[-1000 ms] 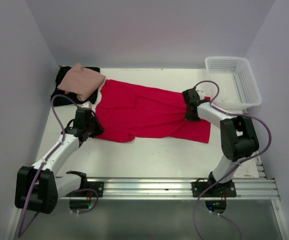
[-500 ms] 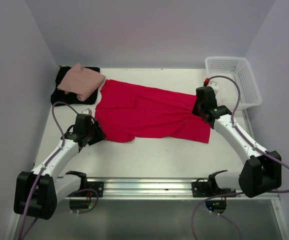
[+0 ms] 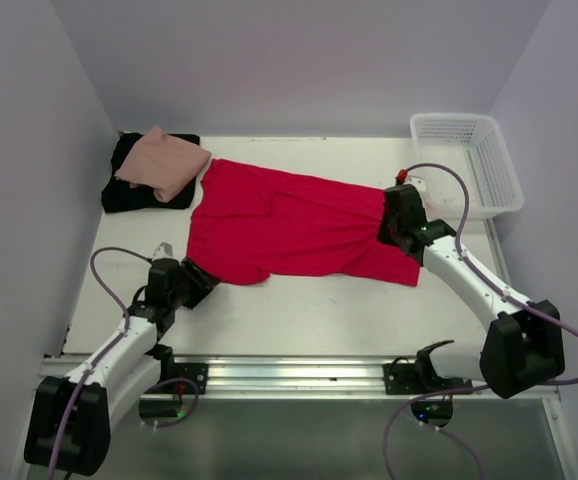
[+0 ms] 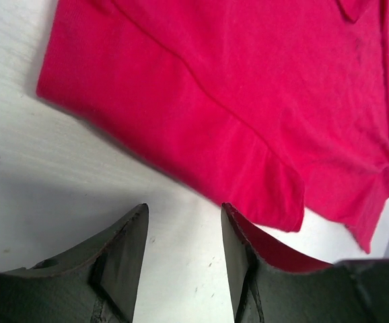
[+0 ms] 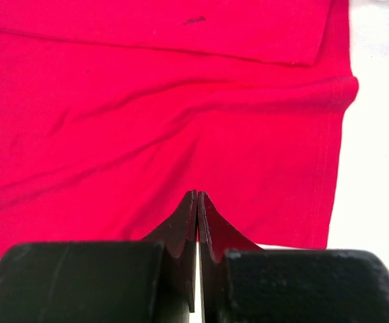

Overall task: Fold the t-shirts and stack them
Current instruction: Fold the tshirt

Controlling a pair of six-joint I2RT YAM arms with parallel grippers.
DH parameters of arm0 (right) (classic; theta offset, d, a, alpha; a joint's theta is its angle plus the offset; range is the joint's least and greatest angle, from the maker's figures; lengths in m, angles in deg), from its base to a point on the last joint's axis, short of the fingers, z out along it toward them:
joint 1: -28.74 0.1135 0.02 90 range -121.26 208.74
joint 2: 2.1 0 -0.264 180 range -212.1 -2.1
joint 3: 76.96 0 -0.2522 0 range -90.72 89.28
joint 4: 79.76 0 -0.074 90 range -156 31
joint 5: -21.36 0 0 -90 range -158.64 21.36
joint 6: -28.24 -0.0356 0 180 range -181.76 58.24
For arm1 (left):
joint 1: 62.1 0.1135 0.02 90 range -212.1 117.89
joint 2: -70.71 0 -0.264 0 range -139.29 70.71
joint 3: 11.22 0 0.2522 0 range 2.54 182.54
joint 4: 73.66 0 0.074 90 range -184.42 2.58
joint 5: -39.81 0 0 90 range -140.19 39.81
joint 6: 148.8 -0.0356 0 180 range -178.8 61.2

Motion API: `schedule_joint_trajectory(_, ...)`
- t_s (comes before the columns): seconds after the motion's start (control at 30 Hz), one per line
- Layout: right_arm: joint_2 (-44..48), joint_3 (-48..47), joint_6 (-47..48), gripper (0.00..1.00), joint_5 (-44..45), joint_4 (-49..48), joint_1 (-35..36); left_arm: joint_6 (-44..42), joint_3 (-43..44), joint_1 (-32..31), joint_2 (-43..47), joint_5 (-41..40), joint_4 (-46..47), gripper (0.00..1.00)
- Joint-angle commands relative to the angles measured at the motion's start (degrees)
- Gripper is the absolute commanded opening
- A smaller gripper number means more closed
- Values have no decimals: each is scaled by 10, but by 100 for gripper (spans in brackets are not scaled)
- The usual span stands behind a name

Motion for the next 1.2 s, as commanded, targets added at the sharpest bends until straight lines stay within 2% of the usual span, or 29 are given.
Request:
schedule_joint_trajectory(0.0, 19, 7, 3, 0, -4, -17, 11, 71, -40, -3, -20, -28, 127, 52)
schedule_joint_trajectory(0.13, 23, 14, 5, 0, -2, -19, 21, 93, -59, -3, -98, -41, 218, 47)
schedule_joint_trajectory(0.23, 26, 18, 7, 0, 1, -19, 30, 111, -69, -4, -144, -44, 281, 33)
schedule_joint_trajectory(0.27, 28, 18, 9, 0, 2, -19, 31, 114, -70, -4, -154, -45, 292, 24)
schedule_joint_trajectory(0.33, 29, 22, 10, 0, 3, -19, 35, 116, -60, -4, -175, -46, 306, 12)
schedule_joint_trajectory(0.37, 30, 22, 12, 0, 4, -18, 35, 116, -54, -4, -178, -43, 304, 0)
schedule_joint_trajectory(0.5, 33, 27, 15, 0, 10, -19, 37, 113, -19, -17, -158, -45, 263, 0)
schedule_joint_trajectory(0.63, 29, 31, 16, 0, 8, -24, 37, 109, 35, -35, -86, -71, 185, 0)
schedule_joint_trajectory(0.8, 19, 31, 14, 0, 3, -29, 37, 88, 102, -40, -65, -79, 143, 0)
schedule_joint_trajectory(0.9, 14, 29, 16, 0, 1, -31, 39, 69, 126, -40, -99, -80, 148, 0)
schedule_joint_trajectory(1.17, 12, 27, 24, 0, 2, -26, 40, 36, 231, -40, -334, -17, 214, 0)
